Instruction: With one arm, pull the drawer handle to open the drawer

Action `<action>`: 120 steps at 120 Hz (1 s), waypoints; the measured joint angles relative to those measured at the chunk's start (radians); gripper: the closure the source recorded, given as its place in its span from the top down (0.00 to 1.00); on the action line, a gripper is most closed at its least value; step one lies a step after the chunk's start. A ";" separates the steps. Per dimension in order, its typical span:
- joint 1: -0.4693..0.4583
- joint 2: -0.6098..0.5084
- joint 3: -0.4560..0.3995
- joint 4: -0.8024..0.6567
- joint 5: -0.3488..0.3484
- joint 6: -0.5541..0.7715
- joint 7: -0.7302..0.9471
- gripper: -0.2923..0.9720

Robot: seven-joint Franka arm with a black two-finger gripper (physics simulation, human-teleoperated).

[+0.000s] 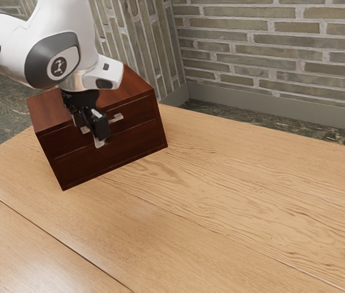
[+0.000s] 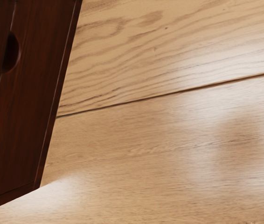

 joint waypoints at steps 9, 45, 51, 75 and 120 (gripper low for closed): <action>0.012 0.013 0.000 0.001 0.004 0.013 0.058 0.74; 0.057 0.127 -0.012 0.059 0.012 0.048 0.220 0.74; 0.060 0.145 -0.013 0.070 0.026 0.056 0.233 0.74; 0.087 0.190 -0.010 0.080 0.072 0.123 0.251 0.73; 0.188 0.294 -0.066 0.174 0.075 0.199 0.197 0.73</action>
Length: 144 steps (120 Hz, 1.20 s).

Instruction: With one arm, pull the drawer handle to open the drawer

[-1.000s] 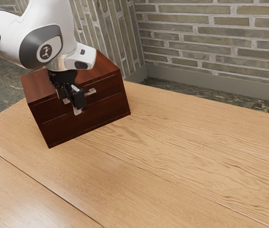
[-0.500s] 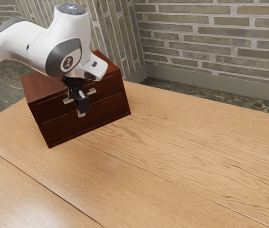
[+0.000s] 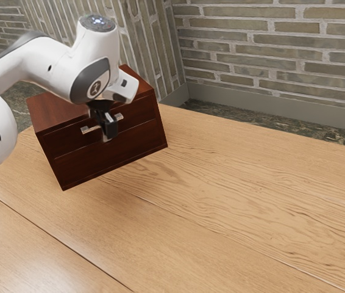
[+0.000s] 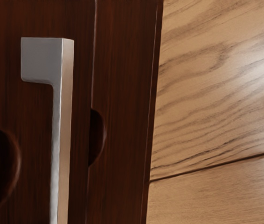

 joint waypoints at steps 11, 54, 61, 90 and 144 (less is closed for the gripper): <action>0.038 0.026 -0.026 0.028 -0.001 0.007 -0.014 0.73; 0.044 0.035 -0.042 0.033 -0.004 0.017 -0.057 0.61; 0.044 0.034 -0.042 0.032 -0.007 0.018 -0.064 0.59; 0.040 0.034 -0.036 0.022 0.011 0.035 -0.095 0.55; 0.041 0.042 -0.035 0.005 0.049 0.051 -0.154 0.51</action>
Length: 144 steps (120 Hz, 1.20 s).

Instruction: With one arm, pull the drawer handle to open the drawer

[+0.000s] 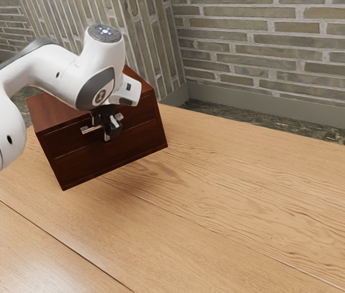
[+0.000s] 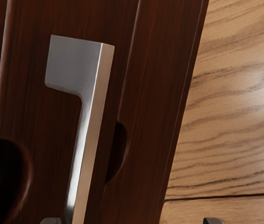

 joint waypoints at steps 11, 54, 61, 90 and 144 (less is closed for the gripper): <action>0.002 0.012 -0.001 0.003 0.007 0.009 -0.011 0.54; -0.002 0.017 -0.005 0.009 0.031 0.040 -0.044 0.45; -0.002 0.017 -0.006 0.009 0.032 0.042 -0.048 0.45; -0.008 0.015 -0.006 0.005 0.009 0.048 -0.063 0.41; -0.024 -0.002 -0.009 -0.008 -0.102 0.046 -0.077 0.40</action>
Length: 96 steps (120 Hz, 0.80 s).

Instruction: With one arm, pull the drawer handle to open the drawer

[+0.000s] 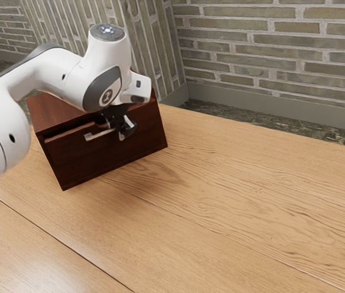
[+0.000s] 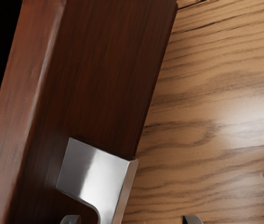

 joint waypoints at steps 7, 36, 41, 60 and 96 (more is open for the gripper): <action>-0.006 -0.007 0.000 -0.007 -0.012 -0.001 -0.001 0.39; -0.018 -0.048 0.001 -0.060 -0.062 -0.001 -0.005 0.39; -0.021 -0.059 0.001 -0.073 -0.068 0.000 -0.006 0.37; -0.043 -0.096 0.011 -0.114 -0.093 0.003 -0.011 0.36; -0.060 -0.155 0.009 -0.181 -0.131 0.005 -0.025 0.37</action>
